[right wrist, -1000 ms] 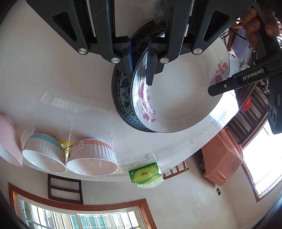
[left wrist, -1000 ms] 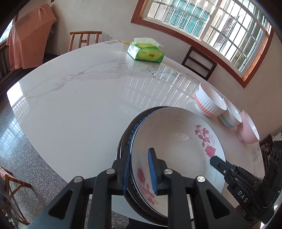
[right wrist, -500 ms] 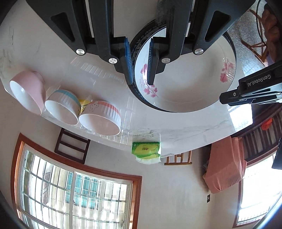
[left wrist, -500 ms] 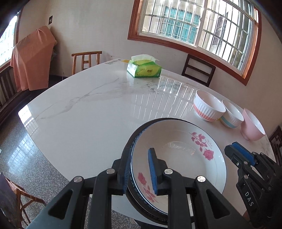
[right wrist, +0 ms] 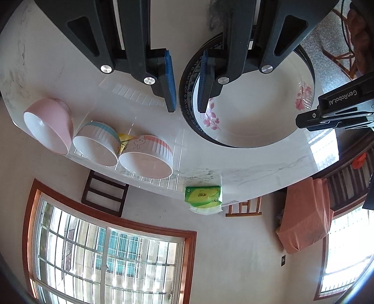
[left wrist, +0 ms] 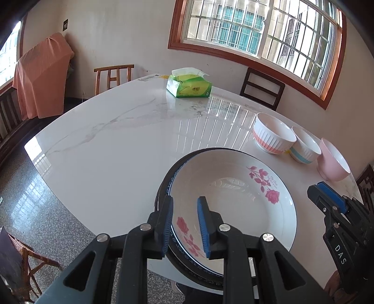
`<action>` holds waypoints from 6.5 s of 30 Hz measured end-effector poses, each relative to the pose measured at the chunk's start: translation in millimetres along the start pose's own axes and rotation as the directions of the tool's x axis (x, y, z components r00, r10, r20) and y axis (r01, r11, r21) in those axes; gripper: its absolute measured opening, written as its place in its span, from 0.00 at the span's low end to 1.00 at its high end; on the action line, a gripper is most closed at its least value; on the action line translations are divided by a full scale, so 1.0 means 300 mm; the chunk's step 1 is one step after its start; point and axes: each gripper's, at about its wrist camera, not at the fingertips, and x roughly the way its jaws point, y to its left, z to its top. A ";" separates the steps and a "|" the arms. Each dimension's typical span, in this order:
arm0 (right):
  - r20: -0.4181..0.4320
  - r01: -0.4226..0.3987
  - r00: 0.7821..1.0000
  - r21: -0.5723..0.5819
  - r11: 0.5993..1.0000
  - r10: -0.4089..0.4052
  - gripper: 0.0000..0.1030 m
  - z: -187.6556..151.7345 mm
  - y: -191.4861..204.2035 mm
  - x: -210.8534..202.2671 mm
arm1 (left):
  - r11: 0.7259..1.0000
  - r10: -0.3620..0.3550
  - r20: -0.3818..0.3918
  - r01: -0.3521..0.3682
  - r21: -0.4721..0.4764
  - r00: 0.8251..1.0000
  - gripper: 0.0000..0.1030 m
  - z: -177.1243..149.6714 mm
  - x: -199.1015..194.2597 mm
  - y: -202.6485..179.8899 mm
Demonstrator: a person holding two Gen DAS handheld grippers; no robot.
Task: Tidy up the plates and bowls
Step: 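Lower the pink-flowered plate onto the stack and open both grippers, then withdraw both grippers from the stack and move them toward the bowls, then close both grippers on the rim of the pink bowl, then lift the pink bowl with both grippers and carry it toward the plate stack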
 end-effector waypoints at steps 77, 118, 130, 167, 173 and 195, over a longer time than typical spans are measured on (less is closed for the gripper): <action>-0.064 0.053 0.998 0.498 0.866 -0.025 0.33 -0.169 -1.087 -0.077 | 0.874 -0.441 -0.364 0.485 0.032 0.820 0.40 0.257 0.343 -1.045; -0.323 0.048 0.934 0.536 0.843 0.153 0.12 -0.041 -1.288 0.196 | 0.905 -0.370 -0.397 0.423 0.053 0.840 0.27 0.275 0.464 -1.189; -0.270 -0.110 0.920 0.519 0.848 0.285 0.13 -0.062 -0.919 -0.056 | 0.910 -0.407 -0.278 0.413 -0.039 0.870 0.27 0.175 0.138 -0.763; -0.413 -0.290 0.808 0.341 0.894 0.420 0.14 0.104 -0.062 0.131 | 0.935 -0.304 -0.222 0.245 -0.254 0.927 0.27 0.127 0.054 0.128; -0.389 -0.293 0.821 0.341 0.893 0.418 0.14 0.111 -0.071 0.095 | 0.931 -0.316 -0.200 0.263 -0.251 0.928 0.27 0.144 0.027 0.112; -0.440 -0.100 0.820 0.521 0.848 0.367 0.14 -0.146 -0.581 -0.036 | 0.908 -0.405 -0.421 0.412 -0.080 0.811 0.26 0.097 0.178 -0.452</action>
